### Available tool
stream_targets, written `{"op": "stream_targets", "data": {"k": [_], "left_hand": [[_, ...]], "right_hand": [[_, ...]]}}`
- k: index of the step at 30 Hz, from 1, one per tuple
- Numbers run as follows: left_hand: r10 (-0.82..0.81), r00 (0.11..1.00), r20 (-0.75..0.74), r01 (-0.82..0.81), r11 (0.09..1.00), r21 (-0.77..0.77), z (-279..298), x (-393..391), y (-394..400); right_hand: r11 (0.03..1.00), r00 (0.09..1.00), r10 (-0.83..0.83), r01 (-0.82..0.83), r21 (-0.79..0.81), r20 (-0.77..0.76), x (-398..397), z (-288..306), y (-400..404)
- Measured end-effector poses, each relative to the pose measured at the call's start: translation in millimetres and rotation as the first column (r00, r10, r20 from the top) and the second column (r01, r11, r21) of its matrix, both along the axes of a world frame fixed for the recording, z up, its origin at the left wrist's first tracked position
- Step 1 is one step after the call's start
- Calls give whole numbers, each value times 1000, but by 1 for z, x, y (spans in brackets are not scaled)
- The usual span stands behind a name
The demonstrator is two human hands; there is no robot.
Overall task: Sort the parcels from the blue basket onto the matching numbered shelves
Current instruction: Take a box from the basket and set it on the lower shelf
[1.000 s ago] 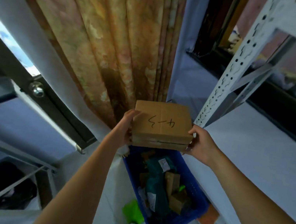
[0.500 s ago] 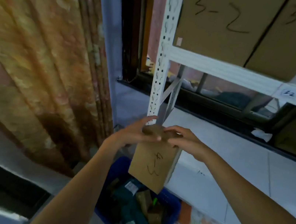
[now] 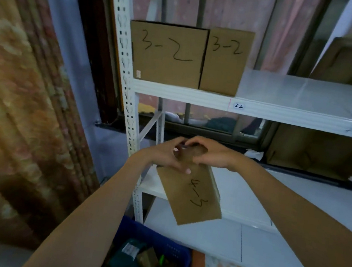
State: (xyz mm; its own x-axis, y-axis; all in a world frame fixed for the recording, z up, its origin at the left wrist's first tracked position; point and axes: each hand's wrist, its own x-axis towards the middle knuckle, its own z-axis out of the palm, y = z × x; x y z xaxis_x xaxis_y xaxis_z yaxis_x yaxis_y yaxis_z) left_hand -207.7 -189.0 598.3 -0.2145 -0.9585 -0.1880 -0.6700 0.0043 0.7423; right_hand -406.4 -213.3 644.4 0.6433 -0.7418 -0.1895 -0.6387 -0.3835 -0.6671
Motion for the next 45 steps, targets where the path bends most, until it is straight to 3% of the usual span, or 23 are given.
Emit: {"op": "stream_targets", "data": {"k": [3, 7, 11, 13, 16, 20, 24, 29, 38, 45], "left_hand": [[143, 962, -234, -154, 988, -30, -1, -20, 3], [311, 822, -478, -327, 944, 50, -6, -49, 15], [374, 691, -619, -398, 911, 106, -12, -87, 32], [395, 645, -654, -401, 904, 150, -11, -103, 35], [417, 583, -697, -427, 887, 173, -6, -111, 32], [449, 631, -632, -398, 887, 233, -43, -163, 46], [467, 651, -599, -448, 873, 194, -23, -162, 36], [555, 527, -644, -514, 812, 279, -9, -164, 15], [541, 560, -627, -455, 834, 313, -26, -162, -11], [417, 641, -644, -287, 909, 303, -26, -226, -46]], "right_hand": [[978, 958, -207, 205, 30, 196, -45, -10, -4], [818, 770, -572, 512, 261, 284, -104, -49, -1], [641, 537, -758, 506, 576, 371, -137, -74, 2], [613, 472, -779, 434, 660, 412, -141, -71, 5], [642, 472, -758, 420, 641, 450, -137, -63, 8], [573, 438, -812, 480, 664, 385, -183, -93, 29], [635, 422, -772, 498, 591, 475, -180, -71, 24], [658, 431, -751, 549, 516, 500, -173, -62, 20], [567, 353, -813, 661, 492, 462, -168, -76, 12], [397, 180, -886, 770, 499, 427, -223, -73, 23]]}}
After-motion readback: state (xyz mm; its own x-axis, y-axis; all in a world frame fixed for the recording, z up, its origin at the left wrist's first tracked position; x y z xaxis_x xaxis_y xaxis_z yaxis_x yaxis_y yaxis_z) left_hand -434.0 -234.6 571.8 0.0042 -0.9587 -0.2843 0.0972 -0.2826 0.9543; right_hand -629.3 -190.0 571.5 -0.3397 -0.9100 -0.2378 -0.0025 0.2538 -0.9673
